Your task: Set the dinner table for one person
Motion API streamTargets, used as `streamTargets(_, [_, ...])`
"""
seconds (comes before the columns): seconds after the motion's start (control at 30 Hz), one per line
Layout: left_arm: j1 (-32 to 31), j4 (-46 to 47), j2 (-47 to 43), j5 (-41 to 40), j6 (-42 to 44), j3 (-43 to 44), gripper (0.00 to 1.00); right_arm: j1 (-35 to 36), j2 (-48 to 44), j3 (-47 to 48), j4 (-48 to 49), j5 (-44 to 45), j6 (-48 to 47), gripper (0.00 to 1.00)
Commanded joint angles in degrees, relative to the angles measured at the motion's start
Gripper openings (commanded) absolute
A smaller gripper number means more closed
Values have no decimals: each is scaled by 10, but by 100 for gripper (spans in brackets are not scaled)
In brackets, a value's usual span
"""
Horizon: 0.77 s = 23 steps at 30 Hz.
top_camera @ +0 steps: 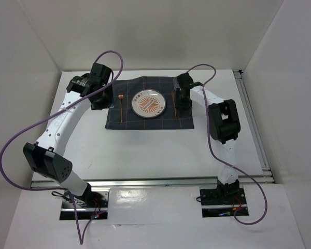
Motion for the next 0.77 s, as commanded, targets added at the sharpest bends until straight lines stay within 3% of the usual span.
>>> streamTargets(0.0, [-2, 3, 5, -3, -6, 0, 56, -3, -5, 58, -9, 18, -2, 52])
streamTargets(0.07, [-2, 3, 5, -3, -6, 5, 56, -3, -26, 58, -17, 25, -1, 75])
streamTargets(0.17, [-2, 8, 10, 12, -6, 5, 56, -14, -95, 33, -29, 38, 5, 80])
streamTargets(0.27, [-2, 8, 15, 26, -11, 11, 56, -33, -186, -8, -34, 50, 22, 99])
streamTargets(0.47, [-2, 19, 15, 44, -17, 5, 56, -118, -346, -115, -98, 49, 94, 99])
streamTargets(0.73, [-2, 52, -11, 101, -29, -33, 55, -153, -509, -260, -87, 25, 81, 99])
